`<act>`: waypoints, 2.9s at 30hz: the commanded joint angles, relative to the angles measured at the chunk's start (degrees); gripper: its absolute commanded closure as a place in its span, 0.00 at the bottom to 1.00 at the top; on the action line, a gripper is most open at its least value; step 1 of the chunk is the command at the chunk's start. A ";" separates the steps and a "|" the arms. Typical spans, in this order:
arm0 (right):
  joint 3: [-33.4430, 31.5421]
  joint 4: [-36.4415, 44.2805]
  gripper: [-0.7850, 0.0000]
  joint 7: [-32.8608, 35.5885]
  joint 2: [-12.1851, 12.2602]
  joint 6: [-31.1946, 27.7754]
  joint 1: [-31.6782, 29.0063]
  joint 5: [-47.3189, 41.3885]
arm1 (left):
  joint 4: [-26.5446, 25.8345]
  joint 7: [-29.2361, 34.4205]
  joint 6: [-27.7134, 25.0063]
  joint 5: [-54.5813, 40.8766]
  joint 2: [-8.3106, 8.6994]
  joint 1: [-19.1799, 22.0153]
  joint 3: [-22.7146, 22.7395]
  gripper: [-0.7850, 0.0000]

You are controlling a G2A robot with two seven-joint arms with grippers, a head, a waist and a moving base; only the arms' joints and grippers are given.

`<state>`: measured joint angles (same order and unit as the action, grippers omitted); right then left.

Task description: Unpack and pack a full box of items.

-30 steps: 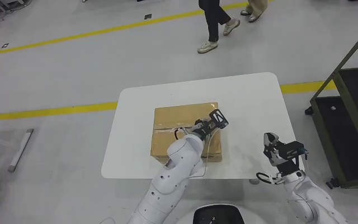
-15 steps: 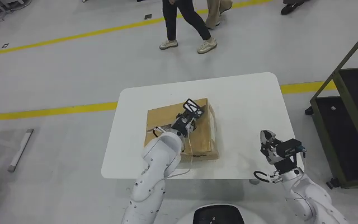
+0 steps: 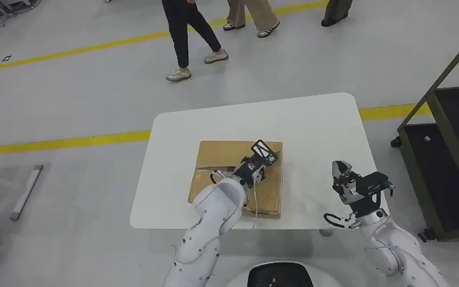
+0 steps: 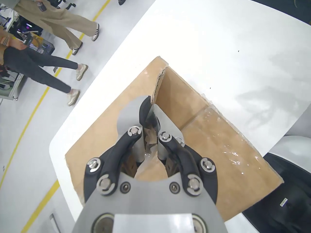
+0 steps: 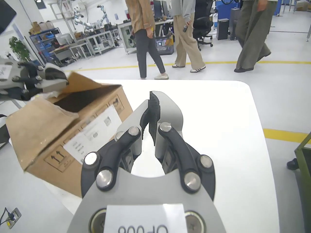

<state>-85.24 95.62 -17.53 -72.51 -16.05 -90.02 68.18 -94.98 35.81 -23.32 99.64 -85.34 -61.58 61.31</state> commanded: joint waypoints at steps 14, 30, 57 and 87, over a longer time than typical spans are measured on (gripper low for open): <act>7.54 -6.47 1.00 9.11 -0.42 -8.20 12.83 -0.65 | 1.58 -0.17 1.57 -0.41 0.08 1.00 -0.21 0.54; 9.84 -10.57 1.00 7.89 -0.65 -7.33 15.17 0.12 | 2.92 0.33 1.43 -0.87 0.34 1.32 -0.28 0.66; 7.25 -9.40 1.00 4.68 -0.13 -6.04 11.25 -2.29 | -2.59 -2.73 2.42 -8.35 1.90 2.76 11.84 1.00; 6.87 -9.93 1.00 3.89 0.22 -6.85 10.19 -2.63 | 5.53 -7.14 9.16 2.52 6.85 3.31 36.13 1.00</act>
<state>-78.35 85.68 -13.60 -72.30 -22.96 -79.80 65.58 -90.20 28.41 -14.71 101.86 -78.56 -58.21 97.21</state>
